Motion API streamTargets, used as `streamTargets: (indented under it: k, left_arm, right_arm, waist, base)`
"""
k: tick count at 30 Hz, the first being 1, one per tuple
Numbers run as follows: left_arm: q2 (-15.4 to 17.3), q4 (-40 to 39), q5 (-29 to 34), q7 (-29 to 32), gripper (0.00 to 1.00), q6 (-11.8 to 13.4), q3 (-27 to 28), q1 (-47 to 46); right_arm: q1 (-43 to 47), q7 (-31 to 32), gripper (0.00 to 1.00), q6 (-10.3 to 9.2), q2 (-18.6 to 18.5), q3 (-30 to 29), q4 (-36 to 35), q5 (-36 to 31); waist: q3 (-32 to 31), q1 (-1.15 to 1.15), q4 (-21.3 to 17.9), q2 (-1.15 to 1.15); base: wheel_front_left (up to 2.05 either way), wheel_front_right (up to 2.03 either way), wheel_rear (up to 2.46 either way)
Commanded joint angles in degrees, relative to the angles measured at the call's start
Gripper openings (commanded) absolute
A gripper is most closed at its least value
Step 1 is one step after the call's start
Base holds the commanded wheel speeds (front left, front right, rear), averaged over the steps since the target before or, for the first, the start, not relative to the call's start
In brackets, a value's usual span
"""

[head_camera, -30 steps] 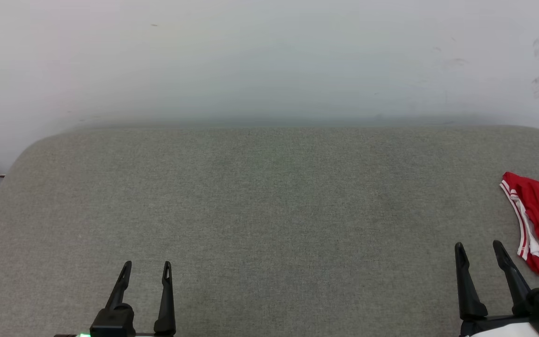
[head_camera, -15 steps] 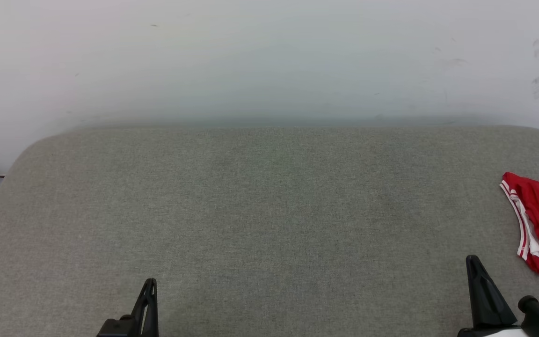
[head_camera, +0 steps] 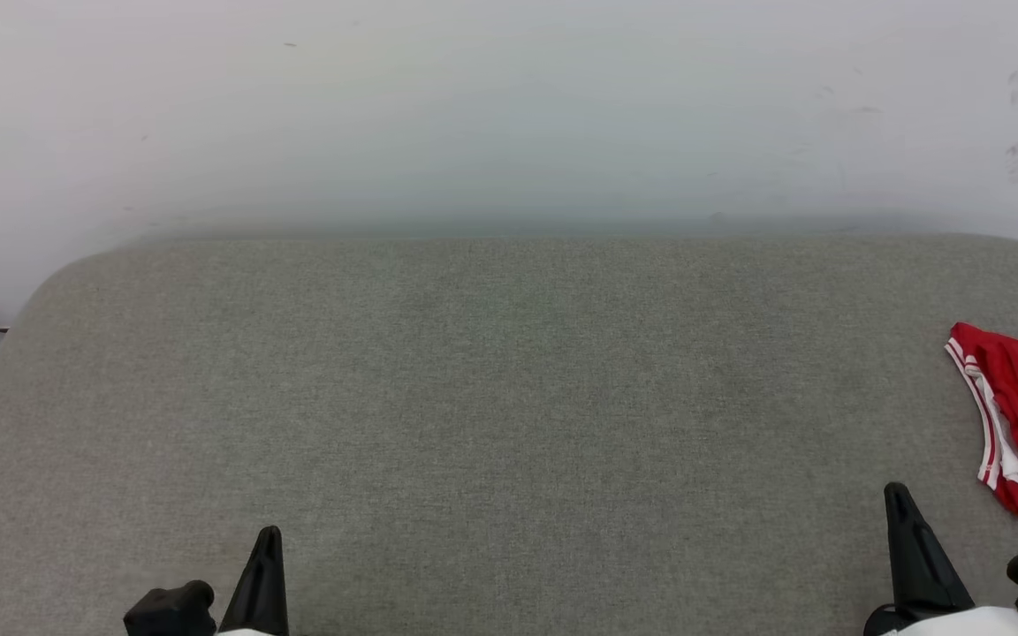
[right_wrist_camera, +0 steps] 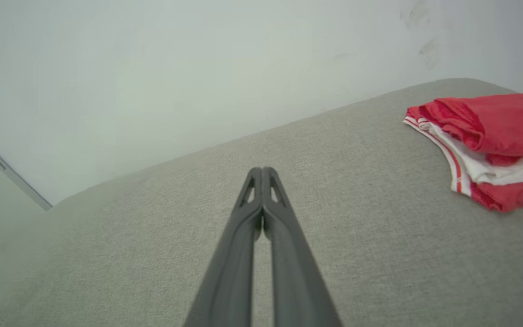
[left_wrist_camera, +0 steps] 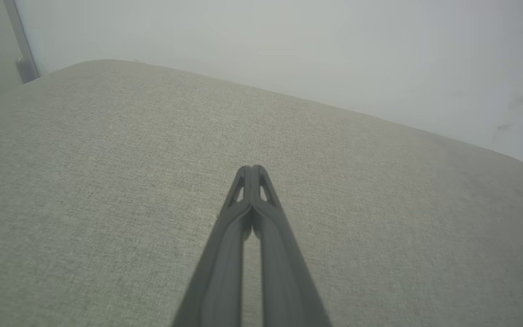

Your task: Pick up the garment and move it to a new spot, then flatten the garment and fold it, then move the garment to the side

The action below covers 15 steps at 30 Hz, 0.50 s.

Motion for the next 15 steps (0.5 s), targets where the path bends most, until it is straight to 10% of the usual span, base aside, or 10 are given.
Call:
streamTargets:
  k: [1, 15]
  left_arm:
    - [-0.1, -0.5, -2.6, 0.5, 0.0, -0.5, 0.6, -1.8]
    - [-0.4, 0.9, -16.6, 3.6, 0.0, -2.5, 2.3, -4.3]
  right_arm:
    - [-2.0, 0.4, 0.0, -0.01, -0.4, 0.1, -0.5, 2.6]
    - [-4.4, 3.3, 0.0, -0.01, -0.6, 0.1, 1.2, 16.2]
  waist:
    - [0.0, 0.0, 0.0, 0.0]
    - [0.3, 0.0, -0.1, 0.0]
  base:
    - [0.0, 0.0, 0.0]
    - [0.0, 0.0, 0.0]
